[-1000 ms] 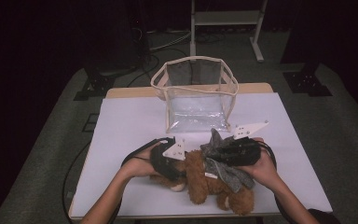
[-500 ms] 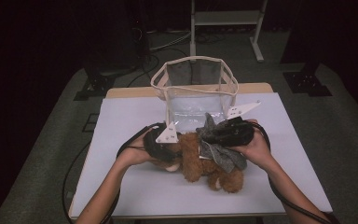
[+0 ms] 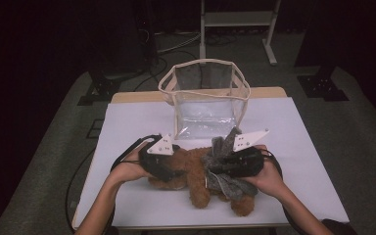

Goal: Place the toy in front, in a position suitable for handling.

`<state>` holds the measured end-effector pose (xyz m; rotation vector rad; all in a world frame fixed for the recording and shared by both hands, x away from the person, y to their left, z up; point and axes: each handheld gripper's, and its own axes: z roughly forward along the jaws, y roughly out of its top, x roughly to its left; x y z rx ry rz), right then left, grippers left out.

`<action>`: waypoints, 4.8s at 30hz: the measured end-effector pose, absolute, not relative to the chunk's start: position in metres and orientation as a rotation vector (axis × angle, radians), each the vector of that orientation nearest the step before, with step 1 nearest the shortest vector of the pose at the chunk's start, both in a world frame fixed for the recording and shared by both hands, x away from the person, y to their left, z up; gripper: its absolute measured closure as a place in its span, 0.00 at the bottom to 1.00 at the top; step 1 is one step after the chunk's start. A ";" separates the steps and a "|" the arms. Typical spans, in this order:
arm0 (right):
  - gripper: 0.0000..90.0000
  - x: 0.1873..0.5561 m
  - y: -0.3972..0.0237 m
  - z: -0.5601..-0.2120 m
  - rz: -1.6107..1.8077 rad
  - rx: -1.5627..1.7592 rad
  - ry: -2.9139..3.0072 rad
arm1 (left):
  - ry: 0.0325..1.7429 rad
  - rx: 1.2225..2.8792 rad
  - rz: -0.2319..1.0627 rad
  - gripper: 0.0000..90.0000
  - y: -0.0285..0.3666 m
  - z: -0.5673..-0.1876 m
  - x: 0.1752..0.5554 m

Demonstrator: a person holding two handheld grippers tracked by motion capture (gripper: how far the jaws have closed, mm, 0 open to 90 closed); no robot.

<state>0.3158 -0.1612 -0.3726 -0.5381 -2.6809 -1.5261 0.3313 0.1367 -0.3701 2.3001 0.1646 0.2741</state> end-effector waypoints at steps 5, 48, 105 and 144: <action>0.78 0.314 -0.169 -0.360 -1.565 -0.534 -2.679 | 0.117 2.311 0.279 0.32 0.136 -0.372 0.318; 0.77 0.298 -0.237 -0.365 -1.660 -0.729 -2.625 | 0.114 2.251 0.222 0.36 0.140 -0.383 0.299; 0.78 0.286 -0.225 -0.394 -1.533 -0.686 -2.597 | 0.123 2.305 0.357 0.37 0.171 -0.373 0.297; 0.78 0.298 -0.220 -0.399 -1.519 -0.727 -2.554 | 0.139 2.309 0.330 0.25 0.184 -0.374 0.290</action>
